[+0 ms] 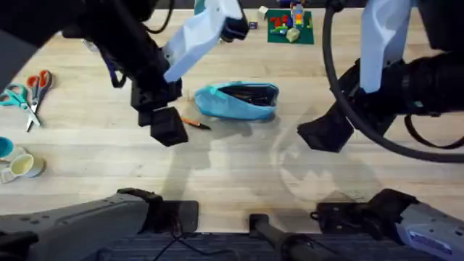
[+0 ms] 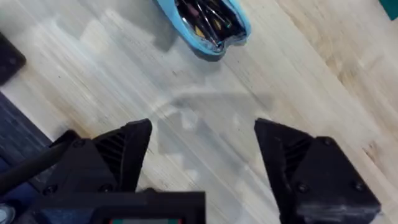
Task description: Unzip the bag, pick up the pens from the table one at a time and place them inside, then zip the bag closed.
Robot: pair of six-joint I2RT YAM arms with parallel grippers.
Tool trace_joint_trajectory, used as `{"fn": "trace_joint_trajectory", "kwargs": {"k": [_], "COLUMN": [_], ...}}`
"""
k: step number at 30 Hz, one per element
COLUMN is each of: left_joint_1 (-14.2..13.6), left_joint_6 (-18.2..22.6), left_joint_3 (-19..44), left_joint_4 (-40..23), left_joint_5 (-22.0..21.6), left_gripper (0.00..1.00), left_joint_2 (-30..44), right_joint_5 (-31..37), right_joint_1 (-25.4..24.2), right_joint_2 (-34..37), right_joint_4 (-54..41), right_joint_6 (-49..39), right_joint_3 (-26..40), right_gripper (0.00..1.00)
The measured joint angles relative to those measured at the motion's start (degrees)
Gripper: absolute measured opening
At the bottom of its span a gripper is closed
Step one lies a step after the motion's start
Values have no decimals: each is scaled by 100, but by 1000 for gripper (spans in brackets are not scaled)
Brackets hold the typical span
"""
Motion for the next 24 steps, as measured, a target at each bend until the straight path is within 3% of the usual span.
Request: {"fn": "trace_joint_trajectory", "kwargs": {"k": [7, 16, 24], "left_joint_1": [302, 326, 495], "left_joint_6": [791, 1802, 2298], "left_joint_3": [0, 0, 0], "left_joint_4": [2, 4, 11], "left_joint_5": [-389, -782, -922], "left_gripper": [995, 995, 995], "left_joint_2": [0, 0, 7], "right_joint_5": [0, 0, 0], "right_joint_1": [0, 0, 0], "right_joint_2": [0, 0, 0], "right_joint_4": [0, 0, 0], "right_joint_6": [0, -1, -1], "right_joint_3": [0, 0, 0], "right_gripper": [997, 997, 997]}}
